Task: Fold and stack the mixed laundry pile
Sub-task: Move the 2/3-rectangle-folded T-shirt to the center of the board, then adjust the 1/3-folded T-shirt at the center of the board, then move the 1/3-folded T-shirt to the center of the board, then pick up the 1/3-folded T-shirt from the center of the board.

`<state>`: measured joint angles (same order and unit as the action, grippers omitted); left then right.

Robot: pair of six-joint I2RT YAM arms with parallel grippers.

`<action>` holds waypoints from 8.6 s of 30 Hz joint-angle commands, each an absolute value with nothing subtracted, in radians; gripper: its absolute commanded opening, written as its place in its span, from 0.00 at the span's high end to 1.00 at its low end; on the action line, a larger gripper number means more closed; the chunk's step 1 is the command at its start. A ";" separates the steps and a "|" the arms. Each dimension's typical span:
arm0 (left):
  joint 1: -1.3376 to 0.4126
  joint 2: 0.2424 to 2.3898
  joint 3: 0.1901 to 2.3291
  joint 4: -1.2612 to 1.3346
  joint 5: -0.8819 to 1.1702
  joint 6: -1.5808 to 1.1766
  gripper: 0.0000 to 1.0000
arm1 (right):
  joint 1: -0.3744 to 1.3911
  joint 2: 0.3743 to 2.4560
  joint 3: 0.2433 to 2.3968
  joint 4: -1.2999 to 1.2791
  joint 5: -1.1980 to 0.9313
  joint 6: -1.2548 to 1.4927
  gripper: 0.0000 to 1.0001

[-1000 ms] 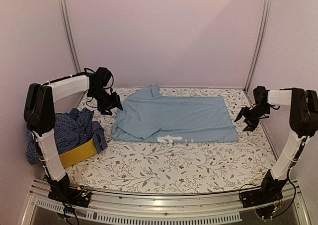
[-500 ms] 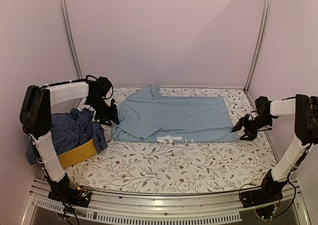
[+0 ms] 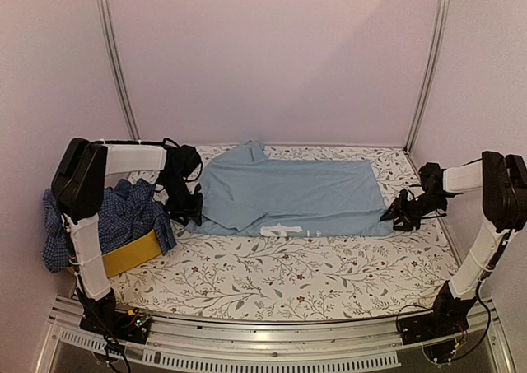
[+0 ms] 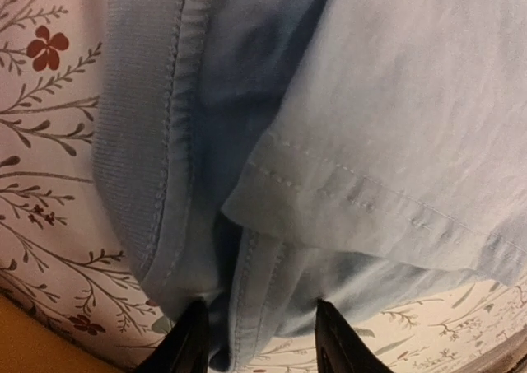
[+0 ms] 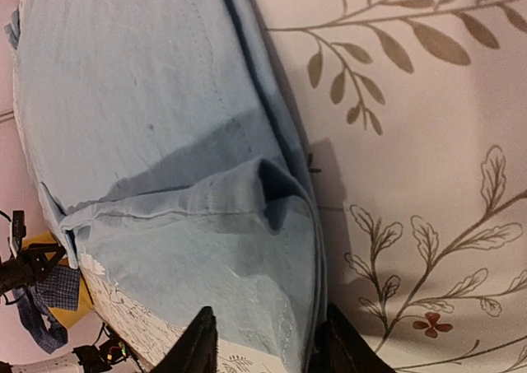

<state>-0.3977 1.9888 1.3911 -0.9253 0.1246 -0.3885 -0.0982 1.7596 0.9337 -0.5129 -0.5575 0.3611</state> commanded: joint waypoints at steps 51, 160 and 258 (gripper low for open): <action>-0.442 1.654 1.116 -0.532 0.392 -0.823 0.59 | 0.294 1.447 0.972 -0.361 -0.640 0.636 0.39; -0.405 2.012 1.475 -0.490 0.356 -0.740 1.00 | 0.712 2.161 1.327 0.220 -0.597 1.241 1.00; -0.420 2.195 1.892 -0.703 0.363 -0.371 0.31 | 0.104 1.468 1.109 -0.528 -0.471 0.335 0.12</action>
